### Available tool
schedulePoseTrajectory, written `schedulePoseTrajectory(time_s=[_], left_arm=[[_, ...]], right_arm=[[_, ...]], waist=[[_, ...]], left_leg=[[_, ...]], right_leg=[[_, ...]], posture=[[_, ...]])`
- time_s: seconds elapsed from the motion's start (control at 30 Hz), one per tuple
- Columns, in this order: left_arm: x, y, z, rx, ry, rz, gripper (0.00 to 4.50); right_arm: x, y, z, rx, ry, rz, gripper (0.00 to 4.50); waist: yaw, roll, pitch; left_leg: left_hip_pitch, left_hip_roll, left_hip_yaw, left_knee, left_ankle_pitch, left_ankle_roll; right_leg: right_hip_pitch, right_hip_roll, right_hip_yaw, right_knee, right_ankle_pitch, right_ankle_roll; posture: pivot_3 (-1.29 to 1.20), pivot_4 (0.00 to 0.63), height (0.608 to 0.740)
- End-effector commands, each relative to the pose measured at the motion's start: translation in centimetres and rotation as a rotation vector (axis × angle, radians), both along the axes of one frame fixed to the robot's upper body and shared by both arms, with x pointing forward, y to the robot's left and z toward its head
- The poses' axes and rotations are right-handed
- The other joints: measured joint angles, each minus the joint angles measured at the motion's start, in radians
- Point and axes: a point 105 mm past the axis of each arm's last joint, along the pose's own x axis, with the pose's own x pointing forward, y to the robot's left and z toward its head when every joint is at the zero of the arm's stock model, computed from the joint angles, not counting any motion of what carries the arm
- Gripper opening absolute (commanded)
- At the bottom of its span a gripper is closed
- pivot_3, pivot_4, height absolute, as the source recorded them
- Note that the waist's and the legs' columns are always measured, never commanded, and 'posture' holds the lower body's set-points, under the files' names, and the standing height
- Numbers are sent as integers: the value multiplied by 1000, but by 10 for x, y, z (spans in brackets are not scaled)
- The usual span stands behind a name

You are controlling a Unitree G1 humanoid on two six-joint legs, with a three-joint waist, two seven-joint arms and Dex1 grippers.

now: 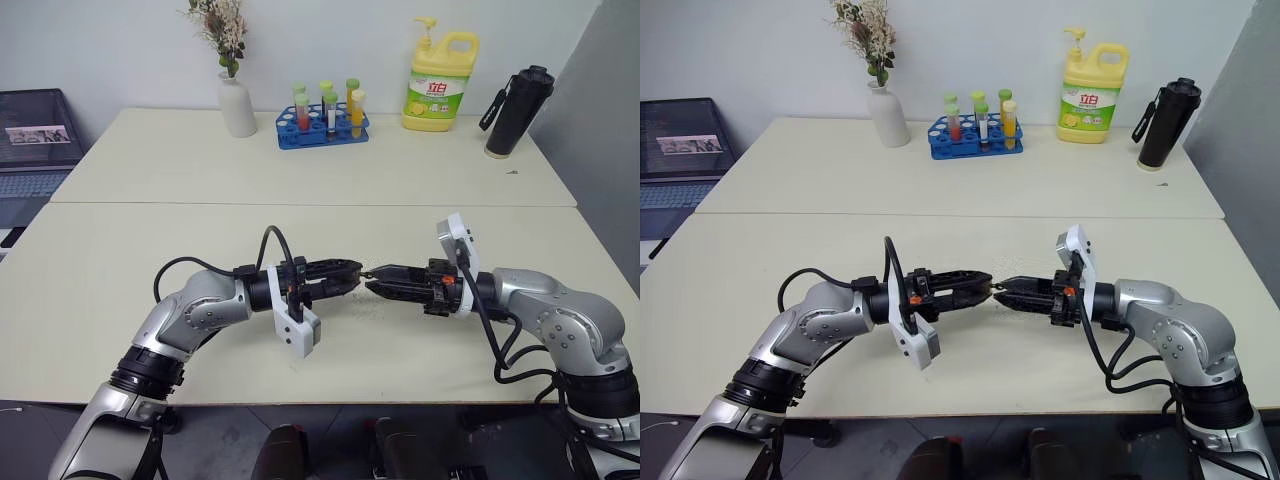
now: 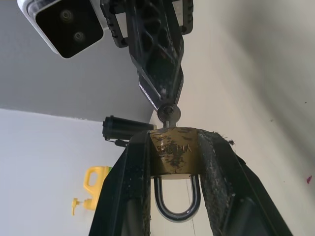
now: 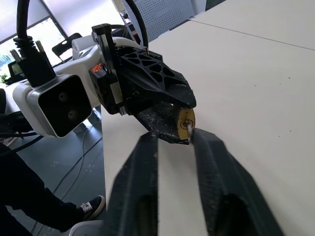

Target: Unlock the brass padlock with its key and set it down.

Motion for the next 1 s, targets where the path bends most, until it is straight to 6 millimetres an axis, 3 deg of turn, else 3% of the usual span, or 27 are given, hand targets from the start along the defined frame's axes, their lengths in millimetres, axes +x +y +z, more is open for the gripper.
schedulePoseTrajectory(time_s=[0.03,0.3,0.7,1.0], left_arm=[[-4,-1,9,-20,-39,-8,979],[-6,-2,7,-9,-43,-13,979],[-9,-2,3,23,-75,-42,979],[-9,-1,1,20,-79,-32,979]], right_arm=[[-4,5,12,22,-32,47,0],[-4,7,14,35,-2,71,0],[11,0,22,59,380,70,0],[18,0,20,33,466,40,0]], waist=[[0,0,0],[0,0,0],[0,0,0],[0,0,0]], left_leg=[[0,0,0,0,0,0],[0,0,0,0,0,0],[0,0,0,0,0,0],[-1,0,0,0,0,0]], right_leg=[[0,0,0,0,0,0],[0,0,0,0,0,0],[0,-1,0,0,3,-5],[-1,-1,0,0,3,-5]], posture=[[0,150,740],[0,150,740],[0,150,740],[0,150,740]])
